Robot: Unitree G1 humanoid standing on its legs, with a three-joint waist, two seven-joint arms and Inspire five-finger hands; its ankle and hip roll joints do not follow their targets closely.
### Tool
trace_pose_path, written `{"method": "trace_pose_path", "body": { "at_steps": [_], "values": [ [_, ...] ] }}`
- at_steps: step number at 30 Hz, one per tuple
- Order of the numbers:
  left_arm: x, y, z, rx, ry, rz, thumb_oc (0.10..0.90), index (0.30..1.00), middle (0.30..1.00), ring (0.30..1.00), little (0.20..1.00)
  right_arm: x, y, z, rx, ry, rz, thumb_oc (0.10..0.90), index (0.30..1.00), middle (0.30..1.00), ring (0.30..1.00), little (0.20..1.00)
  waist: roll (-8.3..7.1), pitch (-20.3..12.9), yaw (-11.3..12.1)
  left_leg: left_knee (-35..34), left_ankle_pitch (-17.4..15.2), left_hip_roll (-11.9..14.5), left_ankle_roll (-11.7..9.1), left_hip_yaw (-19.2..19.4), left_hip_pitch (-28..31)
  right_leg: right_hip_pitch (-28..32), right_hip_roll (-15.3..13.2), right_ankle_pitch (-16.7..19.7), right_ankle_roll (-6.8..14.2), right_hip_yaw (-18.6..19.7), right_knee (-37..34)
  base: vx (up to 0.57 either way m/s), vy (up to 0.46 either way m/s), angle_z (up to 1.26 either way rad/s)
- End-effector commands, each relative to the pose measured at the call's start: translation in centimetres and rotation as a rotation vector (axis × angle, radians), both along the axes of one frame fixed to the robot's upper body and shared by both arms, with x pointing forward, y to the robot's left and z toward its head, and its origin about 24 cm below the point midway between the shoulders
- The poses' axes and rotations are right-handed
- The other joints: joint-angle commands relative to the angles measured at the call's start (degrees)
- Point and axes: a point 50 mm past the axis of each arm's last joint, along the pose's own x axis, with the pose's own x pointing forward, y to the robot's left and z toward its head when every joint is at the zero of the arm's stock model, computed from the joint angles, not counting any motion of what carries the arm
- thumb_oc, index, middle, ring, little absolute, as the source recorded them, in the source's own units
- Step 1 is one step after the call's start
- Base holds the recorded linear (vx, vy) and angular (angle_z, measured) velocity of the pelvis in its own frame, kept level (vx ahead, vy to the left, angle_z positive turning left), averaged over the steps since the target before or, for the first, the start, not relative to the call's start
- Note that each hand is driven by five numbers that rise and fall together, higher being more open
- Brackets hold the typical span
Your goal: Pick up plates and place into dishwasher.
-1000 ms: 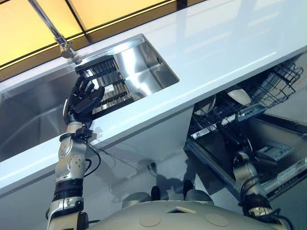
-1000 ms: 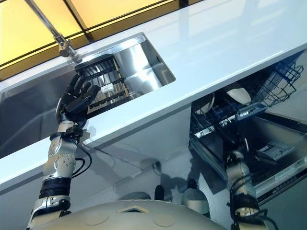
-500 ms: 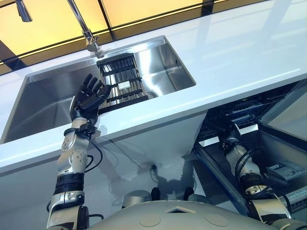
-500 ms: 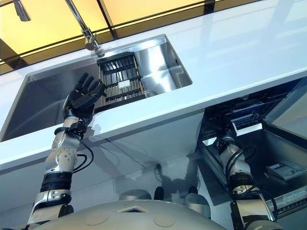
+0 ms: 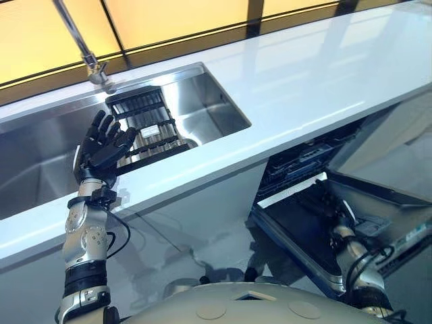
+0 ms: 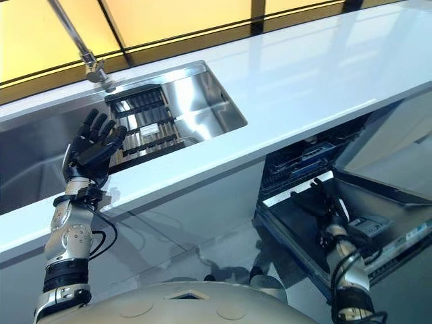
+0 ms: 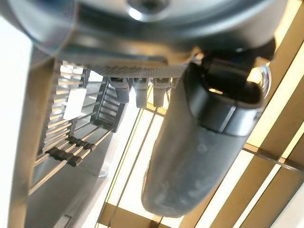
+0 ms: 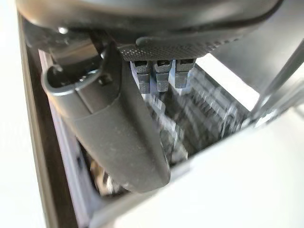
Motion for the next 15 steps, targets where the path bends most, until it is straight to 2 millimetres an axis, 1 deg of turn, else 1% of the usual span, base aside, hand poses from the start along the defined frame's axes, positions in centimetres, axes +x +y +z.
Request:
{"method": "trace_pose_path", "body": {
  "at_steps": [1,3,5,7,9,10,11,12,15],
  "values": [
    [0.7,1.6,2.4,0.082,-0.100,0.033,0.800,0.900,0.900,0.900,0.900,4.5,-3.1,8.9,-0.330,-0.421,-0.085,0.800,0.900,0.900,0.900,0.900,-0.77,-2.8,-2.1,0.3,-2.6,-2.9,3.2,1.8,-1.7,-2.9,-1.9,-2.1,5.2,-0.7,5.4,-0.15,-0.036,-0.32],
    [1.2,1.9,2.9,0.095,-0.113,0.048,0.800,0.900,0.900,0.900,0.900,4.8,-4.3,11.5,-0.463,-0.499,-0.162,0.800,0.900,0.900,0.900,0.900,-0.62,-2.5,-2.8,0.3,-2.8,-2.8,3.3,2.4,-1.7,-3.3,-1.7,-2.5,5.3,-0.1,6.1,-0.12,-0.029,-0.35],
    [1.7,2.3,3.3,0.102,-0.121,0.063,0.800,0.900,0.900,0.900,0.900,5.1,-5.2,13.3,-0.517,-0.558,-0.219,0.800,0.900,0.900,0.900,0.900,-0.44,-2.2,-3.3,0.3,-3.0,-2.7,3.3,3.0,-1.7,-3.7,-1.5,-3.0,5.3,0.5,6.6,-0.09,-0.020,-0.24],
    [2.0,2.7,3.5,0.107,-0.125,0.071,0.800,0.900,0.900,0.900,0.900,5.2,-6.1,14.5,-0.530,-0.599,-0.267,0.800,0.900,0.900,0.900,0.900,-0.19,-1.9,-3.8,0.4,-3.4,-2.6,3.3,3.6,-1.6,-3.8,-1.4,-3.4,5.2,0.8,6.9,-0.07,-0.008,-0.22],
    [2.3,3.0,3.7,0.112,-0.126,0.073,0.800,0.900,0.900,0.900,0.900,5.0,-7.2,14.5,-0.507,-0.579,-0.300,0.800,0.900,0.900,0.900,0.900,-0.05,-1.7,-4.1,0.5,-3.6,-2.6,3.2,4.1,-1.5,-4.0,-1.3,-3.5,5.3,1.0,7.1,-0.03,0.004,-0.14],
    [2.4,3.1,3.8,0.111,-0.127,0.071,0.800,0.900,0.900,0.900,0.900,4.6,-8.0,14.1,-0.488,-0.545,-0.323,0.800,0.900,0.900,0.900,0.900,-0.01,-1.5,-4.4,0.5,-3.7,-2.6,3.2,4.4,-1.5,-4.1,-1.3,-3.5,5.3,1.2,7.0,-0.01,0.009,-0.06],
    [2.4,3.1,3.8,0.112,-0.127,0.071,0.800,0.900,0.900,0.900,0.900,4.5,-8.1,14.1,-0.487,-0.538,-0.327,0.800,0.900,0.900,0.900,0.900,0.00,-1.5,-4.4,0.5,-3.8,-2.6,3.2,4.5,-1.5,-4.1,-1.3,-3.5,5.3,1.2,7.0,0.01,0.013,-0.08],
    [2.4,3.1,3.8,0.113,-0.127,0.070,0.800,0.900,0.900,0.900,0.900,3.9,-8.9,13.5,-0.488,-0.491,-0.349,0.800,0.900,0.900,0.900,0.900,-0.04,-1.3,-4.7,0.5,-3.9,-2.6,3.3,4.8,-1.5,-4.3,-1.4,-3.4,5.4,1.4,7.1,0.02,0.008,-0.07],
    [2.5,2.7,3.7,0.109,-0.134,0.063,0.800,0.900,0.900,0.900,0.900,3.0,-9.9,13.1,-0.524,-0.432,-0.388,0.800,0.900,0.900,0.900,0.900,-0.16,-0.3,-5.0,1.6,-4.0,-2.6,3.4,5.0,-2.0,-5.1,-1.7,-3.4,5.3,1.9,7.8,0.03,0.001,-0.09]
  ]
}}
